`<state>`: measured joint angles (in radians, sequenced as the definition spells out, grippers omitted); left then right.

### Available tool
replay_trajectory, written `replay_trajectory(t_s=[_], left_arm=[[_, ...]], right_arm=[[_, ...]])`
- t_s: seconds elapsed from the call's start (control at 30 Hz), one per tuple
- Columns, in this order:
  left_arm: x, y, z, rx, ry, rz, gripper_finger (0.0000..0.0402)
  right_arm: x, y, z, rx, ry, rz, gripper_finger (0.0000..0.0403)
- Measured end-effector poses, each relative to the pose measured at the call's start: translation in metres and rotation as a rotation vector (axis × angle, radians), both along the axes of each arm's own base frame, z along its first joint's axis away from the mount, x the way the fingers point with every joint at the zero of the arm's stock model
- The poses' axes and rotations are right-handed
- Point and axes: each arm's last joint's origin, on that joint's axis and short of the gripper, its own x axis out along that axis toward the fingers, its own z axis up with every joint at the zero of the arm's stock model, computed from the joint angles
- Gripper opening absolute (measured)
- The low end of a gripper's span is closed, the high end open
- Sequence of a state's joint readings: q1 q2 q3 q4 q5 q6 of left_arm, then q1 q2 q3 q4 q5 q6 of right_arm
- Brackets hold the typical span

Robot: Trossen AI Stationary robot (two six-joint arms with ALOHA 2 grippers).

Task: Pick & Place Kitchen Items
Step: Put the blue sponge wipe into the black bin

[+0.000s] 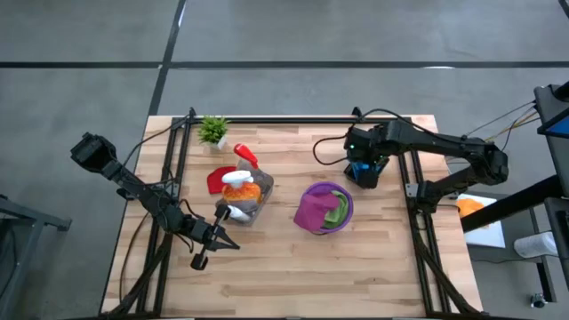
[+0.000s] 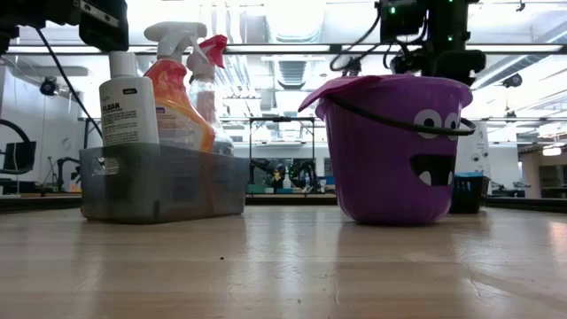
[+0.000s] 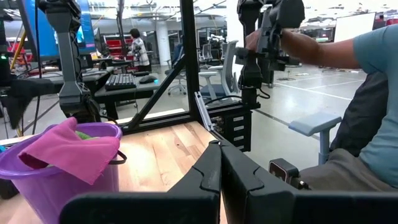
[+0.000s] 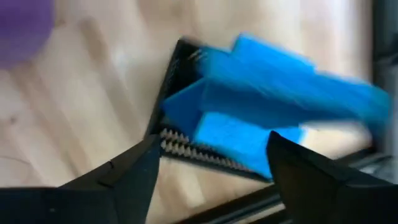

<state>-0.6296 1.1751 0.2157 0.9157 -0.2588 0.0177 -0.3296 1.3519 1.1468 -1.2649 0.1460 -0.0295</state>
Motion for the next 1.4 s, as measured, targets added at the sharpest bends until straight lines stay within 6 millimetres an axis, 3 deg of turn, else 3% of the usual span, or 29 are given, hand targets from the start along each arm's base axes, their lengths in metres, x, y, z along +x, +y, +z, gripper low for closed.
replay_trajectory(t_s=[0.1, 0.37, 0.53, 0.93, 1.1, 1.4], left_arm=[[0.000, 0.000, 0.000, -0.001, 0.000, 0.000, 0.0001], [0.000, 0.000, 0.000, 0.000, 0.000, 0.000, 0.0001], [0.000, 0.000, 0.000, 0.000, 0.000, 0.000, 0.0001], [0.000, 0.000, 0.000, 0.000, 0.000, 0.001, 0.0001], [0.000, 0.000, 0.000, 0.000, 0.000, 0.002, 0.0001], [0.000, 0.000, 0.000, -0.005, 0.002, 0.003, 0.0001]], right_arm=[[-0.002, -0.002, 0.010, -0.127, 0.003, -0.061, 0.0268], [-0.014, 0.005, 0.019, -0.059, 0.113, -0.085, 0.0235], [-0.012, 0.005, 0.020, -0.067, 0.094, -0.087, 0.0219], [0.034, -0.001, 0.027, -0.204, -0.296, 0.132, 0.0213], [0.057, -0.015, 0.007, -0.199, -0.273, 0.232, 0.0213], [0.089, -0.065, -0.028, -0.087, -0.247, 0.268, 0.0213]])
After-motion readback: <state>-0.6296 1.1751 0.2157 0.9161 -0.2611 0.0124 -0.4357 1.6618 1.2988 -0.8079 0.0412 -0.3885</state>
